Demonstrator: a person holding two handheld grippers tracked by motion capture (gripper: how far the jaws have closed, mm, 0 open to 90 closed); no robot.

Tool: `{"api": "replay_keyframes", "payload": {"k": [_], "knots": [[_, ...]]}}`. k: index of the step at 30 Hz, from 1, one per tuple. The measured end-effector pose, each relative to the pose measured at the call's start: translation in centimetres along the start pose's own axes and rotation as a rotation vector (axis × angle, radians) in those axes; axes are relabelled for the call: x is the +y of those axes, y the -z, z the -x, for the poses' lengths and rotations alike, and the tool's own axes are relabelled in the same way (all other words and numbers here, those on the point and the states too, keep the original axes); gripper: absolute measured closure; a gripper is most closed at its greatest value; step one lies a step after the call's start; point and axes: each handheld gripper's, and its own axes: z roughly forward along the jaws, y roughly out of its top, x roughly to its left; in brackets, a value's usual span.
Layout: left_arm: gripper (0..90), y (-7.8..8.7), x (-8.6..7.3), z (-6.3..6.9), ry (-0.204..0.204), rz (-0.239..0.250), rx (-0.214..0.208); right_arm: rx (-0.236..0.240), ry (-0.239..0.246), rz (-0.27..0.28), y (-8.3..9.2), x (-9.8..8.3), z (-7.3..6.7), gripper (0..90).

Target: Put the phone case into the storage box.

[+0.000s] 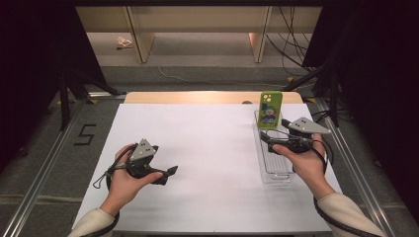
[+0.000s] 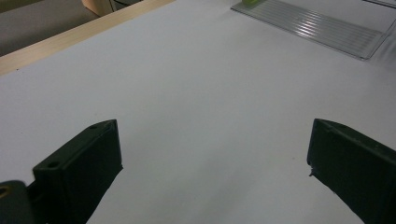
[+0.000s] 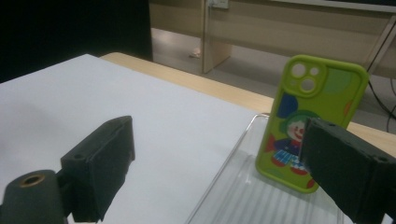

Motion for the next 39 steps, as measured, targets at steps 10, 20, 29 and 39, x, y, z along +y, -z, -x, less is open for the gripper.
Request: {"api": "replay_keyframes", "payload": {"k": [10,20,29,39], "knots": [[2.6,0.0,0.0,0.0,-0.001,-0.004,-0.001,0.048,-0.006,0.003,1.2,-0.9,-0.5,11.8],[2.6,0.0,-0.1,0.0,0.003,-0.001,-0.001,0.081,0.009,-0.009,2.2,-1.7,-1.2,11.8],[2.6,0.0,-0.1,-0.1,0.005,-0.002,0.0,0.087,0.023,-0.006,3.2,-2.5,-1.6,12.7],[2.6,0.0,-0.1,-0.1,0.005,0.002,0.001,0.109,0.023,-0.019,4.1,-3.4,-2.1,12.6]]}}
